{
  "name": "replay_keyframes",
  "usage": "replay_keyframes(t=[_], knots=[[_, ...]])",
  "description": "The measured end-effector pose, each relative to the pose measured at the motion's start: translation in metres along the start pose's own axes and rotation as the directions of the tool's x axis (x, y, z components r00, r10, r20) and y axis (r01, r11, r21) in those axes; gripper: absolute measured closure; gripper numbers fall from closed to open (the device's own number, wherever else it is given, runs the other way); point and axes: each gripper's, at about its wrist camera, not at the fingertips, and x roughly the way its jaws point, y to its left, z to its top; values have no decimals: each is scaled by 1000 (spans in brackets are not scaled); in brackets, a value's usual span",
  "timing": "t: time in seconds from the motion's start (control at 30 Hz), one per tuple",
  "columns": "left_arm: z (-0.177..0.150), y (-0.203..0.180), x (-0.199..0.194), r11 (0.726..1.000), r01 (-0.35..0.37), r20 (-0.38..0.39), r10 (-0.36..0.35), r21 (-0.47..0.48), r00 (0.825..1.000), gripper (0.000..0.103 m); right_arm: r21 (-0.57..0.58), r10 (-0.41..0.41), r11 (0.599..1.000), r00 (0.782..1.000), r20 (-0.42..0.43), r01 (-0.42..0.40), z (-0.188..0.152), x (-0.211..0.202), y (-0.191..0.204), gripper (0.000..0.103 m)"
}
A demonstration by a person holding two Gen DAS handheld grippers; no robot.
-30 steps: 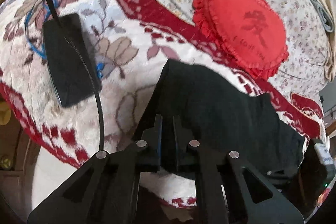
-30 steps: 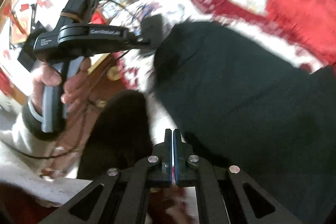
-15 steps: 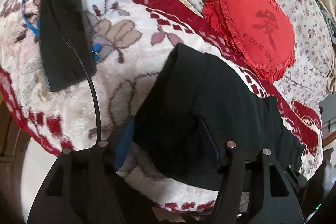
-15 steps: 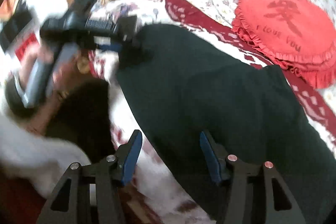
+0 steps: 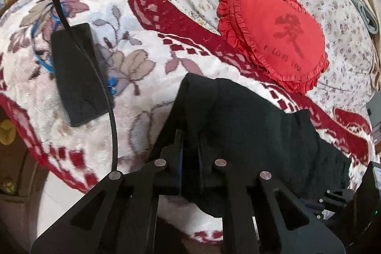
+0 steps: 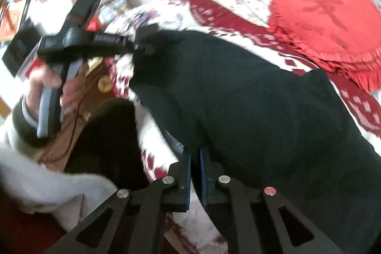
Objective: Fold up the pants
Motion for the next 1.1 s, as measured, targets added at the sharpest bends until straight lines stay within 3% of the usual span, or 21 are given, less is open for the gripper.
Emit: replay_keyframes(t=[0.07, 0.13, 0.17, 0.2, 0.23, 0.3, 0.4, 0.6, 0.73, 0.9, 1.1], knots=[[-7, 7, 12, 1000, -17, -38, 17, -13, 999, 95, 34, 24, 999, 998, -50, -22, -8, 17, -6, 96], [-13, 12, 24, 999, -25, -79, 23, -21, 997, 94, 57, 43, 998, 998, -39, -40, -8, 12, -10, 88], [-13, 13, 23, 999, -24, -73, 22, -24, 997, 91, 65, 41, 997, 998, -41, -39, -7, 6, -11, 82], [-12, 14, 20, 999, -24, -64, 22, -31, 998, 85, 83, 50, 995, 998, -33, -47, -5, -3, -16, 64], [-10, 16, 17, 999, -26, -60, 23, -38, 998, 82, 107, 69, 992, 998, -11, -68, -3, -12, -20, 57], [-4, 21, 7, 997, -45, -41, 43, -60, 998, 81, 183, 87, 978, 994, 68, -98, 4, -34, -37, 57], [6, 24, -8, 995, -63, 7, 64, -73, 998, 74, 233, -38, 972, 989, 144, 3, 13, -50, -59, 57], [18, -4, -4, 999, -18, 20, 18, -34, 1000, 73, 305, -168, 943, 981, 96, 131, 24, -22, -92, 57], [20, -31, 26, 1000, 3, -12, -2, 11, 1000, 69, 379, -275, 893, 961, 28, 244, 3, -20, -132, 58], [27, -35, 66, 997, -70, -44, 72, 44, 996, 65, 452, -293, 857, 956, 31, 248, -22, -49, -170, 73], [33, -36, 47, 996, -78, -31, 79, 46, 996, 65, 464, -322, 845, 945, 48, 264, -25, -78, -156, 70]])
